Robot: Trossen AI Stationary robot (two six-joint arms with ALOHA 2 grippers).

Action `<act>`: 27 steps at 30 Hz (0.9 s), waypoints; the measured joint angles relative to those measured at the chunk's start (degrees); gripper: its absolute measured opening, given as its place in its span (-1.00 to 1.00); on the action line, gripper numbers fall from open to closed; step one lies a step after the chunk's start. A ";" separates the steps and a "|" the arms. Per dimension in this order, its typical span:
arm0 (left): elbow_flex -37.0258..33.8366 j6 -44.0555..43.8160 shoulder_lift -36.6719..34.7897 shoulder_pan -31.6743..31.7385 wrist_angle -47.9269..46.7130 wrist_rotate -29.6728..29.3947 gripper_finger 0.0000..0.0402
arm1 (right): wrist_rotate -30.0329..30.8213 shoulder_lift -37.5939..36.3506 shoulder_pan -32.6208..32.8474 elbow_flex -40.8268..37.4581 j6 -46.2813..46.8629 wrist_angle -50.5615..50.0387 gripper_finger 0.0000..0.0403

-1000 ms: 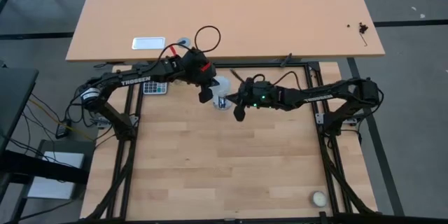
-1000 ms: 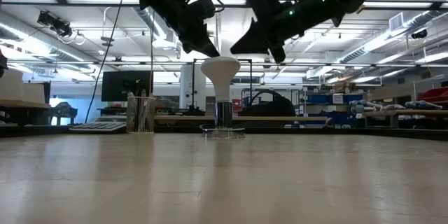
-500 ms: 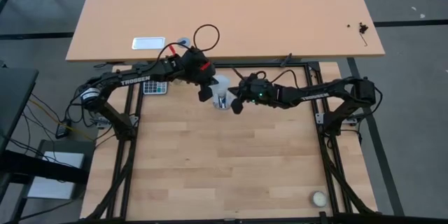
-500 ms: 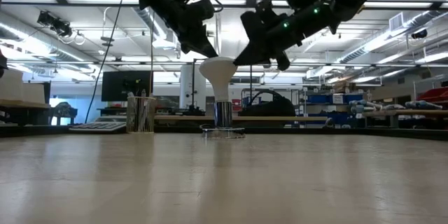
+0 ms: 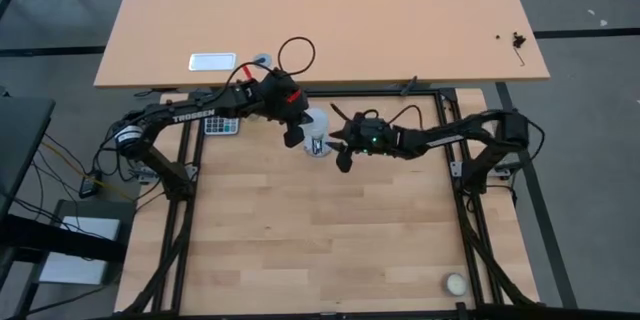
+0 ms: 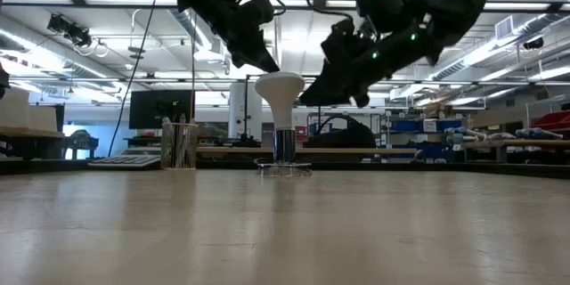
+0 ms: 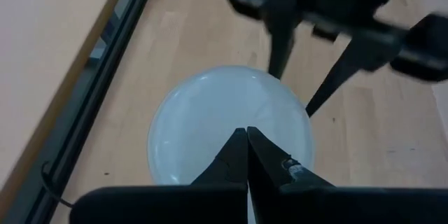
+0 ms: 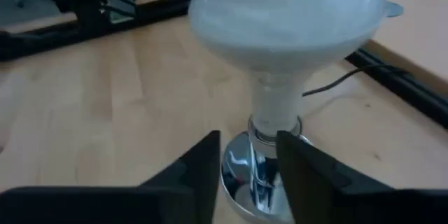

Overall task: Screw lightbulb
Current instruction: Remove the white lightbulb from the silver lamp

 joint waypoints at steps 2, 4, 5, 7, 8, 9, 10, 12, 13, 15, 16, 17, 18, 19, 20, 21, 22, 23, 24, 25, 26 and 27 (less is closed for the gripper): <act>0.00 0.00 0.00 0.02 -0.06 -0.02 -1.00 | 0.02 3.05 -0.15 -0.16 0.70 4.63 -0.11; 0.00 -0.07 0.00 0.02 -0.01 -0.02 -1.00 | 0.09 6.32 -0.34 -0.12 1.74 10.54 0.01; 0.00 -0.07 0.00 0.02 -0.01 -0.02 -1.00 | 0.39 7.99 -0.41 -0.12 2.26 13.54 0.07; 0.00 -0.07 0.00 0.02 -0.07 -0.01 -1.00 | 2.21 10.45 -0.70 -0.14 4.08 16.85 0.18; 0.00 -0.09 0.00 0.02 -0.01 0.12 -1.00 | 3.11 11.36 -1.02 -0.14 4.76 18.63 0.22; 0.00 -0.09 0.02 0.02 0.03 0.31 -1.00 | 3.56 12.01 -1.40 -0.12 5.04 19.73 0.26; -0.02 -0.07 0.00 0.02 0.03 0.35 -1.00 | 3.61 12.56 -1.68 -0.08 5.15 20.69 0.30; -0.01 -0.06 0.02 0.02 0.28 0.37 -1.00 | 2.96 13.45 -1.99 0.66 5.11 21.14 0.35; -0.02 -0.04 0.02 0.02 0.49 0.41 -1.00 | 2.20 13.79 -1.97 1.33 4.94 21.21 0.37; -0.05 -0.04 0.02 0.02 1.11 0.47 -1.00 | 1.22 13.93 -1.70 3.05 4.48 21.21 0.38; -0.07 -0.06 0.02 0.02 1.12 0.62 -1.00 | 1.07 13.91 -1.63 3.95 4.00 20.54 0.38; -0.07 -0.08 0.02 0.02 1.14 0.64 -1.00 | 0.82 13.93 -1.64 5.03 3.36 19.56 0.37; -0.04 -0.07 0.02 0.02 1.20 0.61 -1.00 | 0.69 13.93 -1.70 5.88 3.01 18.29 0.36; -0.04 -0.09 0.02 0.04 0.99 0.77 -1.00 | 0.74 13.94 -1.73 6.54 2.93 17.40 0.34; -0.07 -0.14 0.00 0.10 0.83 0.83 -1.00 | 0.76 13.95 -1.85 7.28 2.92 16.27 0.32; -0.07 -0.19 -0.04 0.13 0.82 0.77 -1.00 | 0.73 14.00 -2.03 7.90 2.90 15.33 0.28; -0.07 -0.20 -0.14 0.13 0.90 0.62 -1.00 | 0.70 14.02 -2.14 8.41 2.74 14.12 0.24; -0.07 -0.20 -0.47 0.13 0.96 0.49 -1.00 | 0.63 14.02 -2.27 8.69 2.64 13.38 0.20; -0.07 -0.19 -0.67 0.13 1.09 0.36 -1.00 | 0.51 14.02 -2.32 8.88 2.63 13.04 0.15; -0.09 -0.17 -0.96 0.13 1.48 0.40 -1.00 | 0.48 14.02 -2.32 8.90 2.71 12.83 0.11; -0.13 -0.19 -1.19 0.11 1.83 0.40 -1.00 | 0.47 14.02 -2.32 8.90 2.75 12.80 0.07; -0.17 -0.20 -1.57 0.09 2.22 0.40 -1.00 | 0.30 14.02 -2.31 8.91 2.81 12.83 0.04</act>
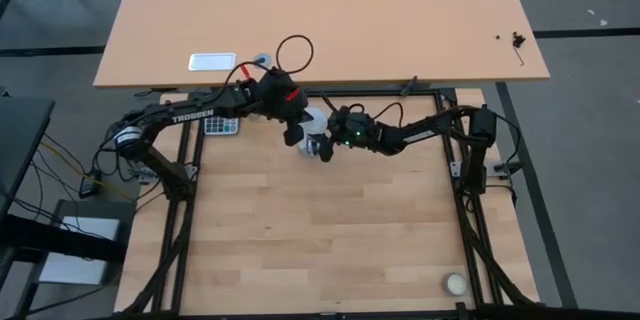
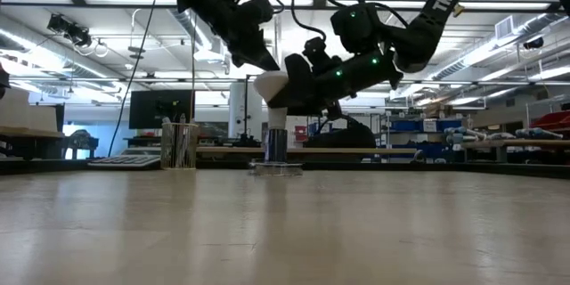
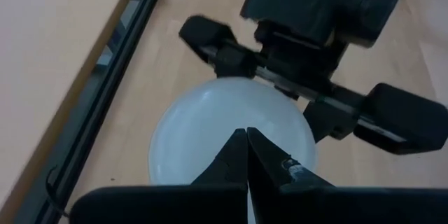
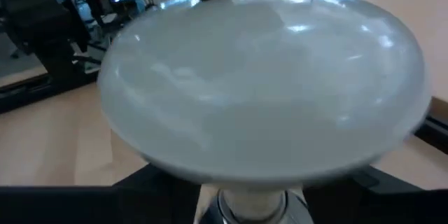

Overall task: Screw lightbulb
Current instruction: Remove the white lightbulb from the silver lamp

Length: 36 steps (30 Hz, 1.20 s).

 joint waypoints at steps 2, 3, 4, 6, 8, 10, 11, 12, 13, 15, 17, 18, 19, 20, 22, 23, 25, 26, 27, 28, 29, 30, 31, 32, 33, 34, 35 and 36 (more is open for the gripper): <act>0.16 0.00 -0.53 -0.07 0.46 0.11 -1.00 | -0.14 0.00 0.12 0.09 0.20 0.49 -0.01; 0.38 0.00 -0.90 -0.07 0.54 0.11 -1.00 | -0.15 0.00 0.12 0.20 0.30 0.99 -0.02; 0.61 0.01 -1.32 -0.10 0.71 0.10 -1.00 | -0.15 -0.03 0.12 0.27 0.32 1.54 -0.03; 0.79 0.03 -2.11 -0.11 1.20 -0.02 -1.00 | -0.14 -0.13 0.12 0.39 0.31 2.32 -0.04; 0.79 0.05 -3.05 -0.09 1.53 -0.22 -1.00 | -0.14 -0.17 0.11 0.42 0.28 2.63 -0.05; 0.79 0.11 -3.93 -0.09 1.96 -0.31 -1.00 | -0.14 -0.17 0.10 0.42 0.28 2.62 -0.05; 0.83 0.11 -4.41 -0.06 2.14 -0.33 -1.00 | -0.14 -0.21 0.12 0.42 0.26 2.61 -0.05; 0.85 0.11 -4.76 -0.04 2.14 -0.44 -1.00 | -0.14 -0.33 0.12 0.40 0.26 2.47 -0.05; 0.85 0.13 -5.14 -0.04 2.12 -0.56 -1.00 | -0.14 -0.42 0.12 0.39 0.25 2.43 -0.05; 0.85 0.18 -5.82 -0.04 2.13 -0.98 -1.00 | -0.14 -0.50 0.12 0.39 0.25 2.43 -0.05; 0.86 0.47 -6.75 0.00 2.06 -1.77 -1.00 | -0.12 -0.82 0.12 0.35 0.24 2.03 -0.05; 0.87 0.93 -7.27 0.00 2.13 -2.01 -1.00 | -0.12 -0.87 0.12 0.35 0.40 2.18 -0.05; 0.90 1.29 -7.84 0.00 2.14 -2.04 -1.00 | -0.12 -0.94 0.12 0.35 0.83 2.17 -0.05; 0.94 1.40 -8.31 0.00 2.23 -2.08 -1.00 | -0.12 -1.06 0.04 0.35 1.34 1.91 -0.05; 0.94 1.49 -9.23 -0.02 2.32 -2.10 -1.00 | -0.12 -1.19 -0.13 0.33 1.53 1.73 -0.05; 0.50 1.49 -9.88 -0.04 2.79 -2.08 -1.00 | -0.12 -1.24 -0.14 0.33 1.52 1.73 -0.05; -1.60 1.35 -11.58 -0.04 4.39 -2.03 -1.00 | -0.12 -1.60 -0.16 0.33 1.38 1.05 -0.05; -3.31 0.83 -12.55 -0.06 6.11 -2.01 -1.00 | -0.10 -1.65 -0.16 0.33 1.26 1.12 -0.05; -5.29 0.06 -13.53 -0.07 8.39 -1.74 -1.00 | -0.10 -1.82 -0.16 0.33 1.25 0.92 -0.05; -7.64 -0.65 -14.70 -0.17 10.50 -0.95 -1.00 | -0.10 -2.08 -0.16 0.33 1.25 0.33 -0.05; -10.25 -1.63 -16.00 -0.38 12.62 -0.32 -1.00 | -0.10 -2.28 -0.16 0.31 1.23 -0.03 -0.05; -13.02 -2.58 -17.32 -0.75 15.43 -0.22 -1.00 | -0.10 -2.48 -0.16 0.31 1.22 -0.36 -0.05; -15.82 -3.43 -18.68 -1.20 18.90 -0.19 -1.00 | -0.10 -2.86 -0.18 0.29 1.24 -1.10 -0.05; -18.79 -4.65 -20.26 -1.68 21.77 -0.15 -1.00 | -0.08 -3.17 -0.21 0.28 1.25 -1.40 -0.05; -21.98 -5.89 -21.87 -2.33 24.68 0.03 -1.00 | -0.10 -3.42 -0.21 0.28 1.25 -1.38 -0.05; -25.04 -6.96 -23.20 -3.07 28.16 0.21 -1.00 | -0.08 -3.71 -0.21 0.28 1.30 -1.69 -0.05; -28.03 -7.99 -24.40 -3.98 31.91 0.14 -1.00 | -0.08 -3.76 -0.21 0.28 1.55 -1.65 -0.05; -31.14 -9.15 -25.61 -4.81 34.91 -0.11 -1.00 | -0.08 -3.76 -0.21 0.28 1.94 -1.67 -0.05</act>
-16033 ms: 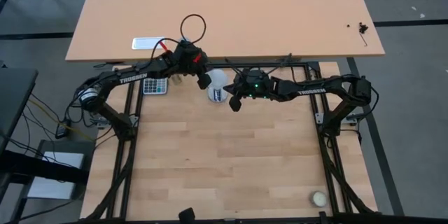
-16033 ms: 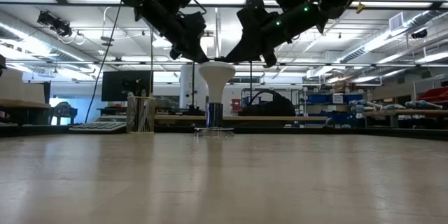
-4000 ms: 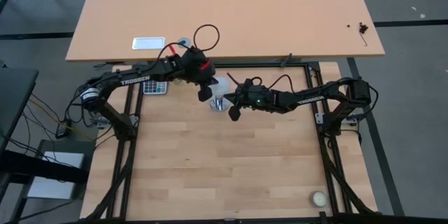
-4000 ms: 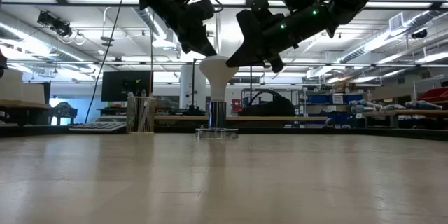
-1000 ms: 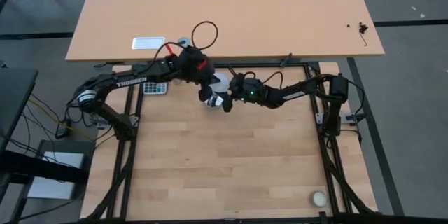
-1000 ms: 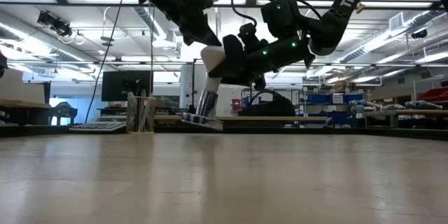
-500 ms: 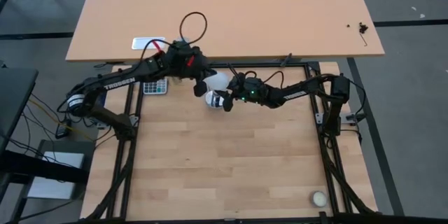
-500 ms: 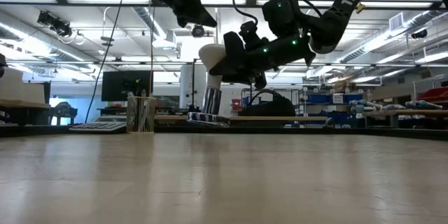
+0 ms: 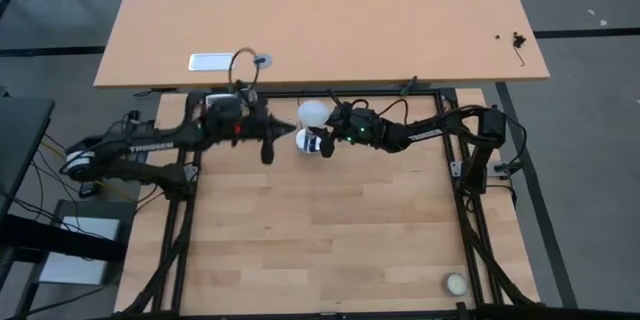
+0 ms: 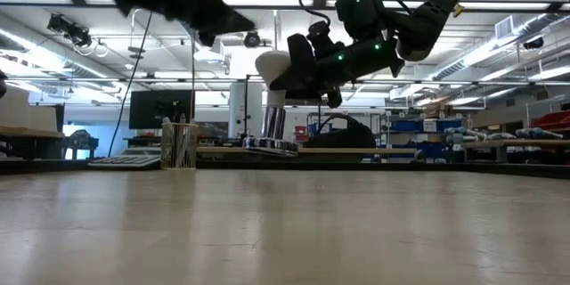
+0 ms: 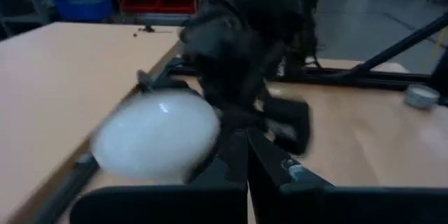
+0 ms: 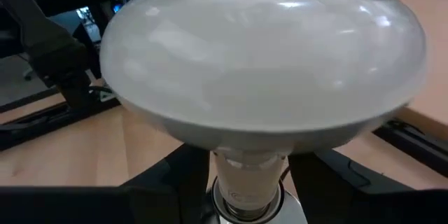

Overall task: Screw lightbulb
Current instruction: Remove the white lightbulb from the silver lamp

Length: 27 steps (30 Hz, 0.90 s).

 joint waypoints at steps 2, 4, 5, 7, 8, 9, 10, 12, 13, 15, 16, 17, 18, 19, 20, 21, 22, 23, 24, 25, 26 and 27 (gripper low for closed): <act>-5.90 -2.30 -1.06 -2.07 5.83 -1.84 -1.00 | 0.02 0.00 0.17 0.00 0.75 -0.26 -0.05; -11.40 -4.42 -0.98 -3.96 10.87 -5.17 -1.00 | 0.26 0.00 0.73 0.00 1.25 -0.17 -0.05; -13.80 -5.48 -0.56 -4.72 12.80 -7.19 -1.00 | 0.27 0.00 1.12 0.00 1.33 -0.17 -0.05; -17.41 -7.37 1.19 -5.91 16.85 -11.49 -1.00 | 0.59 0.00 1.96 0.00 1.33 -0.12 -0.05; -19.13 -8.21 2.00 -6.32 18.41 -13.27 -1.00 | 0.88 0.00 2.38 0.00 1.32 -0.03 -0.05; -20.50 -9.25 2.86 -6.59 19.66 -14.70 -1.00 | 1.27 0.00 2.77 0.00 1.35 -0.02 -0.05; -21.42 -10.35 4.13 -6.81 20.92 -15.69 -1.00 | 1.66 0.00 3.11 0.00 1.42 -0.09 -0.05; -22.42 -11.47 7.05 -7.11 23.34 -16.50 -1.00 | 2.34 0.04 3.87 0.00 1.46 -0.21 -0.05; -22.88 -12.09 8.49 -7.23 24.01 -16.57 -1.00 | 3.10 0.04 4.27 -0.02 1.47 -0.21 -0.05; -22.91 -13.25 12.08 -7.70 26.14 -16.72 -1.00 | 4.05 0.04 4.90 -0.02 1.48 -0.05 -0.05; -22.89 -13.34 13.76 -8.01 27.28 -16.67 -1.00 | 4.26 0.04 5.18 -0.02 1.69 0.03 -0.05; -22.88 -13.36 15.23 -8.37 28.64 -16.66 -1.00 | 4.36 0.30 5.45 -0.02 2.06 0.22 -0.05; -22.69 -13.42 16.88 -8.69 30.08 -16.66 -1.00 | 4.59 0.65 5.75 -0.02 2.30 0.54 -0.05; -22.34 -13.51 18.50 -8.86 31.33 -16.63 -1.00 | 4.95 0.81 6.01 -0.04 2.34 -0.24 -0.05; -22.28 -13.53 19.89 -9.00 32.00 -16.61 -1.00 | 5.48 1.04 6.33 -0.12 2.33 -0.62 -0.05; -22.05 -13.56 21.29 -9.06 32.03 -16.63 -1.00 | 6.06 1.75 6.73 -0.12 2.33 0.21 -0.05; -21.54 -13.88 22.78 -9.07 32.12 -16.63 -1.00 | 6.42 2.13 6.98 -0.08 2.35 0.66 -0.05; -21.21 -14.45 24.23 -9.07 32.49 -16.65 -1.00 | 6.45 2.20 7.24 -0.20 2.35 -0.14 -0.05; -20.93 -14.78 25.60 -9.07 33.08 -16.64 -1.00 | 6.62 2.75 7.45 -0.18 2.35 0.31 -0.05; -20.58 -14.88 26.82 -9.07 33.46 -16.64 -1.00 | 6.64 3.49 7.60 0.04 2.35 1.26 -0.05; -20.31 -15.00 28.20 -9.07 34.07 -16.64 -1.00 | 6.64 3.75 7.73 0.01 2.47 0.87 -0.05; -19.98 -15.10 29.48 -9.07 34.81 -16.64 -1.00 | 6.67 4.25 7.90 -0.07 2.56 0.81 -0.05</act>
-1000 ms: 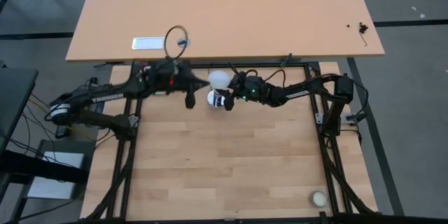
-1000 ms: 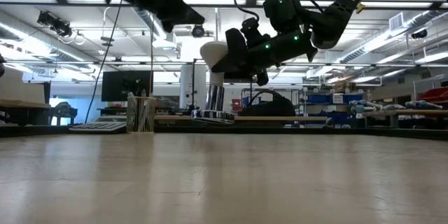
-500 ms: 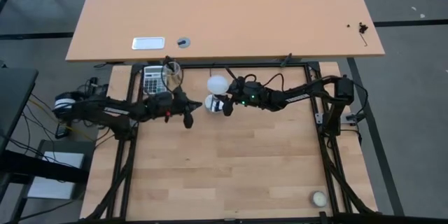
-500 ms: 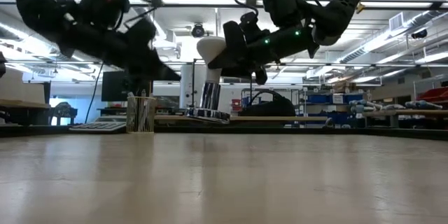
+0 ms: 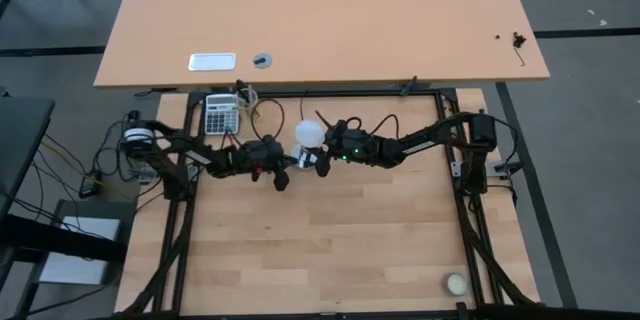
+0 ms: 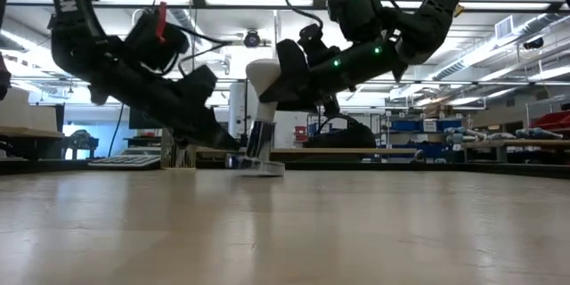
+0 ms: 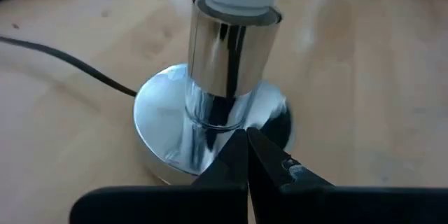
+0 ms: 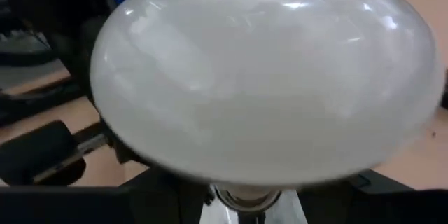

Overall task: Screw lightbulb
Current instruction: Remove the white lightbulb from the silver lamp

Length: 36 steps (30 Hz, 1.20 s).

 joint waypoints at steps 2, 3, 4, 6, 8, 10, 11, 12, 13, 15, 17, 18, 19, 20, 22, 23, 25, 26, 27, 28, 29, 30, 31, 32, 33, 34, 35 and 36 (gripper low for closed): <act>0.41 -0.09 1.99 0.00 0.58 0.00 -1.00 | 0.04 1.20 0.18 0.00 0.18 1.89 -0.05; 0.70 -0.14 2.98 0.00 0.77 0.02 -1.00 | 0.01 1.43 0.28 0.02 0.18 2.17 -0.05; 0.85 -0.19 3.86 0.00 1.32 0.02 -1.00 | -0.02 1.83 0.39 0.02 0.16 2.59 -0.05; 0.88 -0.59 5.22 0.02 2.28 0.17 -1.00 | -0.36 2.19 0.57 0.03 -0.45 2.80 -0.05; 0.98 -1.23 6.61 0.07 3.35 0.18 -1.00 | -1.39 2.13 0.56 0.07 -2.52 2.47 -0.05; 0.92 -1.24 7.45 0.07 3.96 0.19 -1.00 | -2.70 2.09 0.47 0.07 -4.62 2.38 -0.05; 0.90 -1.26 7.87 0.07 4.35 0.20 -1.00 | -3.52 2.08 0.36 0.08 -6.13 2.21 -0.05; 0.87 -1.26 8.12 0.07 4.59 0.22 -1.00 | -4.79 2.08 0.00 0.09 -7.82 2.19 -0.05; 0.89 -1.26 8.18 0.07 4.57 0.22 -1.00 | -6.64 2.05 -0.48 0.09 -9.37 2.12 -0.05; 0.87 -1.26 8.21 0.09 4.59 0.29 -1.00 | -10.59 2.02 -1.62 0.11 -12.18 1.43 -0.05; 0.87 -1.26 8.23 0.11 4.55 0.37 -1.00 | -13.98 2.04 -2.71 0.07 -13.95 0.48 -0.05; 0.85 -1.26 8.27 0.09 4.57 0.37 -1.00 | -15.48 2.06 -3.26 0.07 -14.12 0.34 -0.05; 0.83 -1.24 8.28 0.09 4.57 0.39 -1.00 | -16.55 2.06 -3.79 0.07 -13.95 0.15 -0.05; 0.83 -1.26 8.28 0.10 4.53 0.38 -1.00 | -17.42 1.88 -4.28 0.07 -13.11 -0.49 -0.05; 0.83 -1.26 8.30 0.11 4.27 0.37 -1.00 | -17.71 1.80 -4.86 0.04 -11.49 -1.05 -0.05; 0.80 -1.26 8.30 0.11 4.32 0.37 -1.00 | -17.74 1.68 -4.97 0.04 -10.84 -1.04 -0.05; 0.79 -1.26 8.32 0.11 4.33 0.37 -1.00 | -17.69 1.17 -4.94 0.02 -10.26 -1.00 -0.05; 0.79 -1.26 8.32 0.11 4.33 0.37 -1.00 | -17.43 1.01 -4.75 0.04 -10.10 -0.75 -0.04; 0.76 -1.30 8.32 0.11 4.33 0.37 -1.00 | -17.08 0.69 -4.52 0.04 -9.76 -1.20 -0.04; 0.76 -1.40 8.34 0.11 4.33 0.37 -1.00 | -16.37 0.51 -4.13 0.02 -9.21 -1.22 -0.02; 0.76 -1.43 8.34 0.11 4.35 0.37 -1.00 | -15.42 0.29 -3.68 0.02 -8.79 -1.18 -0.01; 0.74 -1.43 8.34 0.11 4.39 0.37 -1.00 | -14.29 0.13 -3.19 0.02 -8.61 -1.18 0.02; 0.74 -1.43 8.34 0.11 4.42 0.37 -1.00 | -13.16 0.02 -2.72 0.02 -8.59 -1.07 0.04; 0.72 -1.43 8.36 0.11 4.43 0.36 -1.00 | -11.72 -0.03 -2.16 0.02 -8.48 -0.74 0.07; 0.72 -1.43 8.38 0.11 4.50 0.37 -1.00 | -10.08 -0.07 -1.59 0.02 -8.07 -0.42 0.10; 0.72 -1.43 8.39 0.11 4.51 0.37 -1.00 | -8.79 -0.08 -1.06 0.02 -7.45 -0.05 0.13; 0.72 -1.43 8.39 0.11 4.54 0.37 -1.00 | -7.77 -0.08 -0.54 0.02 -6.96 0.26 0.16; 0.72 -1.43 8.39 0.11 4.60 0.37 -1.00 | -7.01 -0.08 -0.11 0.02 -6.68 0.59 0.19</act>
